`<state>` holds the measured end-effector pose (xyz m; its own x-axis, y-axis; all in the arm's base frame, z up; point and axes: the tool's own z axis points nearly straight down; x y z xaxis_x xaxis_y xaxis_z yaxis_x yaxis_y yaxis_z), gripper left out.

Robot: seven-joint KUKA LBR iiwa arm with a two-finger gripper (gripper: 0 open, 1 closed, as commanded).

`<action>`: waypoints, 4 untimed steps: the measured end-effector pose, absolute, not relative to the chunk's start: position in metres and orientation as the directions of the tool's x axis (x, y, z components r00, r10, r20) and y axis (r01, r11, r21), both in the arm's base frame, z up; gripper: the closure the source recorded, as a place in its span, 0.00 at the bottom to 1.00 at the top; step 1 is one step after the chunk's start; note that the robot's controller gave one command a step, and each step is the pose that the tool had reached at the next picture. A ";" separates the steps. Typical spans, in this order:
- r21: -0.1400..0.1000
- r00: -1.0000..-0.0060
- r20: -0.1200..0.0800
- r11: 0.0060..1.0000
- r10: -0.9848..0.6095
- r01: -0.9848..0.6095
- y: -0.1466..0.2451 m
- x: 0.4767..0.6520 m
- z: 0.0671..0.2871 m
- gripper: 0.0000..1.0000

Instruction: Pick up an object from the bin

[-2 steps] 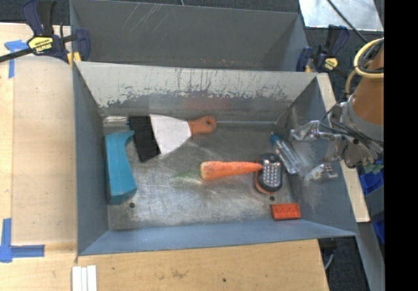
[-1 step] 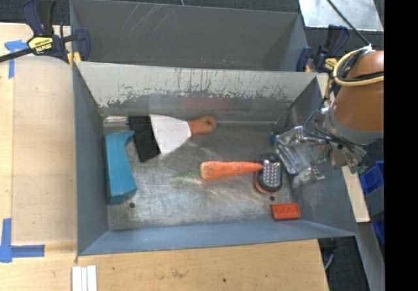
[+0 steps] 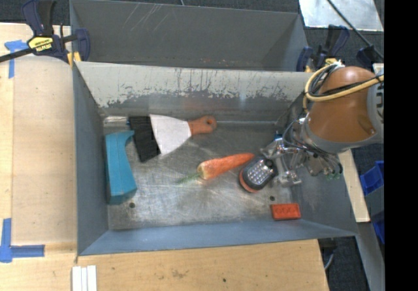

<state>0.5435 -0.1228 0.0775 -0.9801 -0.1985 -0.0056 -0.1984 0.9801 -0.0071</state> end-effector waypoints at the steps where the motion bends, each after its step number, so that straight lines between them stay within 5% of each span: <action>1: -0.007 -0.980 -0.006 0.980 -0.199 -0.199 -0.123 0.544 0.077 1.00; 2: -0.004 -0.978 -0.009 0.978 -0.211 -0.211 -0.113 0.528 0.239 1.00; 3: -0.002 -0.977 -0.003 0.977 -0.212 -0.212 -0.113 0.527 0.236 0.00; 4: -0.002 -0.977 -0.004 0.977 -0.212 -0.212 -0.112 0.527 0.236 0.00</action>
Offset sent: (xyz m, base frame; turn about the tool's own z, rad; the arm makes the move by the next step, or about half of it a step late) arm -0.0175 0.0104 0.1582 -0.0134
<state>0.5270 -0.1125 0.2363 -0.9773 -0.2121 -0.0035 -0.2121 0.9773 -0.0015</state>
